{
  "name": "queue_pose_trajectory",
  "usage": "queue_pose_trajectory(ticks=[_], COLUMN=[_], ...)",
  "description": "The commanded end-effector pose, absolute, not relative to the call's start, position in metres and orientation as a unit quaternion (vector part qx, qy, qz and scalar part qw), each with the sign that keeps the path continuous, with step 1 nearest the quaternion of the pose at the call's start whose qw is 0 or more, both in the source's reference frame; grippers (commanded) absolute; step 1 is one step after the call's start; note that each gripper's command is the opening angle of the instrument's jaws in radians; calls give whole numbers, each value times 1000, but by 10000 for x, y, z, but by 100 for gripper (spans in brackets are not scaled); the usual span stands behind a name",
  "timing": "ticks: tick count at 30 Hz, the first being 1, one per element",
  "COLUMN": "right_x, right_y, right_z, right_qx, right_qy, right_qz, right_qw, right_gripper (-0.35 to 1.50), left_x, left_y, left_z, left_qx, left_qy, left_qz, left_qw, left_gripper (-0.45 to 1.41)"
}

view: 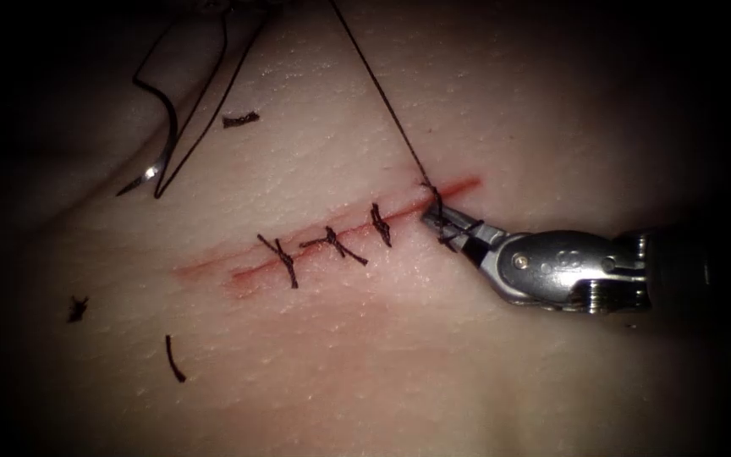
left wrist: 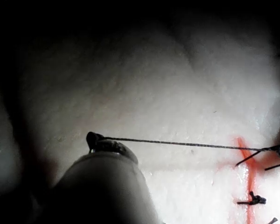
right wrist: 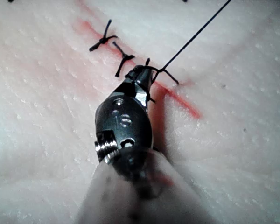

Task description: Wound Closure

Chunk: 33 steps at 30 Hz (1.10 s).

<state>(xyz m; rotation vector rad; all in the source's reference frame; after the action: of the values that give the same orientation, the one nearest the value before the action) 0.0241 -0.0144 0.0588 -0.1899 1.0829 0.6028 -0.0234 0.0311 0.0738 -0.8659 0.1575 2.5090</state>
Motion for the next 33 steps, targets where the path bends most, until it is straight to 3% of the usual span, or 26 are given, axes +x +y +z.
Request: queue_pose_trajectory(ticks=[1, 20, 33], right_x=[248, 232, 228], right_y=[-158, -209, -228], right_z=[588, 580, 580], right_qx=[-86, -87, -86], right_qy=[508, 511, 511], right_qz=[281, 267, 262], right_qw=[810, 812, 814], right_gripper=[-35, -35, -35], left_x=[-240, -243, -217], left_y=[316, 360, 436], left_z=[746, 783, 783], left_qx=[-316, -299, -293], left_qy=[59, 70, 139], left_qz=[916, 918, 900], left_qw=[240, 249, 290], left_gripper=[-45, -45, -45])
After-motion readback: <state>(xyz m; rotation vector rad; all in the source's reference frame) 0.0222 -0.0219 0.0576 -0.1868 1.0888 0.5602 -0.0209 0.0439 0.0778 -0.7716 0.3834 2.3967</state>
